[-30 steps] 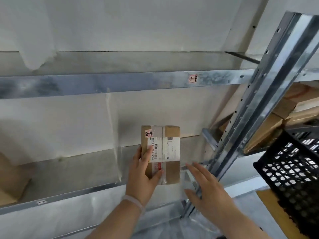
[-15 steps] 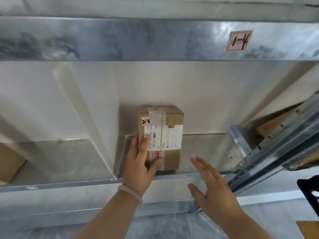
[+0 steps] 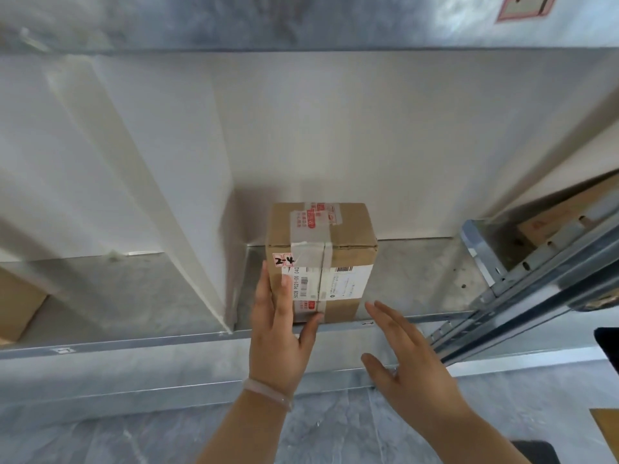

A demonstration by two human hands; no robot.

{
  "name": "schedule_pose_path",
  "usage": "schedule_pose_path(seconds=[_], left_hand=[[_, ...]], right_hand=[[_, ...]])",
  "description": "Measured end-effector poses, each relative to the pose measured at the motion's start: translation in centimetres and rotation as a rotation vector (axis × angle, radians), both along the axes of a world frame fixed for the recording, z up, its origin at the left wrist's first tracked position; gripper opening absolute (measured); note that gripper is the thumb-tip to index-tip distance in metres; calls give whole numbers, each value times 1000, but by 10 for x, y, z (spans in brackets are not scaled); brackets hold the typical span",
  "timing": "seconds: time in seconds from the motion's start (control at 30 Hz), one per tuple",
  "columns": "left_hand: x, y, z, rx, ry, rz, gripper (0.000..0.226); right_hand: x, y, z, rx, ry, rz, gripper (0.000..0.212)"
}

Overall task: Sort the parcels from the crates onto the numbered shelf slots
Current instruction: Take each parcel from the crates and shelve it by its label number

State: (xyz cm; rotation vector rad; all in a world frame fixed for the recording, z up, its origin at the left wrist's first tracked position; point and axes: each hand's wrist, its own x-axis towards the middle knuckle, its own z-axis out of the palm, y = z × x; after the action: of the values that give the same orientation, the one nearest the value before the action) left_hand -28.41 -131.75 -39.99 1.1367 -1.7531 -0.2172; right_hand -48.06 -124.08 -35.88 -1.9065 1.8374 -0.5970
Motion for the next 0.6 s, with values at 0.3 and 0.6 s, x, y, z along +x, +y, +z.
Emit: schedule_pose_path(seconds=[0.3, 0.6], left_hand=[[-5, -7, -15, -28, -23, 24, 99], [23, 26, 6, 53, -171, 35, 95]], right_hand=[[0, 0, -15, -43, 8, 7, 67], [16, 15, -7, -127, -10, 33, 67]])
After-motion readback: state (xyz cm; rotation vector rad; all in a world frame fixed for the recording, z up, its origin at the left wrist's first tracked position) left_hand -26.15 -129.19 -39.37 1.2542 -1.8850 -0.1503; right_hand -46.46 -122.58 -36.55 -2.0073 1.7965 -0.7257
